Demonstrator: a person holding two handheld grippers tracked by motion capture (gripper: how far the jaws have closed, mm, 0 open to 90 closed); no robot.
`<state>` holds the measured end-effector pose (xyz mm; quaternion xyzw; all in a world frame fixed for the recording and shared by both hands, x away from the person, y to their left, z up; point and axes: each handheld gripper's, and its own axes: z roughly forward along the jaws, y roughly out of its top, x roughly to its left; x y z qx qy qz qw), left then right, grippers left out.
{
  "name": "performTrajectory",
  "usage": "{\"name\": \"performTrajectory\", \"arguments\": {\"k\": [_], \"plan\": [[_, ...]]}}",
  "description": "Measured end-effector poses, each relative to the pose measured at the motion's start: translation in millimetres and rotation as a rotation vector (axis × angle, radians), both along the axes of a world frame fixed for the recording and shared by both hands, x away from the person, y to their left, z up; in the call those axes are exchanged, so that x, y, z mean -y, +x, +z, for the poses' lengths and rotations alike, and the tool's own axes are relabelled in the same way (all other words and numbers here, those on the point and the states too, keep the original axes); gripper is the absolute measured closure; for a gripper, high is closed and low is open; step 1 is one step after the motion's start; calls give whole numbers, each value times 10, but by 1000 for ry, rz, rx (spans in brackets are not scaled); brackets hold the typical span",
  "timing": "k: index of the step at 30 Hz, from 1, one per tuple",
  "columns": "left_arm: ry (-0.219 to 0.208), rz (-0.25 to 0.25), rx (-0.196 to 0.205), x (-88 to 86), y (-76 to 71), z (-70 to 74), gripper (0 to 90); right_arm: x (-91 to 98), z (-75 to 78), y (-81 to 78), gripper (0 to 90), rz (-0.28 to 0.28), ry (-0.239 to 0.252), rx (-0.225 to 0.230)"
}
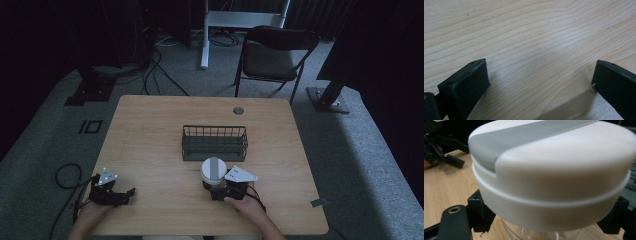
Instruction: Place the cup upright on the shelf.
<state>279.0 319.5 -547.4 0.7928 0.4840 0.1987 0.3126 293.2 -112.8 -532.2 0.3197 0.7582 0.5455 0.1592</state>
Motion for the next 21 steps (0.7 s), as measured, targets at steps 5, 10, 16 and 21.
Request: {"name": "performTrajectory", "arguments": {"k": [5,10,16,21], "plan": [[0,0,0,0,0,0,11,0,60,-12,182,20,-16,22],[0,0,0,0,0,0,11,-15,173,-31,182,31,-7,45],[0,0,0,0,0,0,11,-5,300,14,182,21,5,43],[1,0,0,0,0,0,12,24,431,66,182,3,17,66]]}}
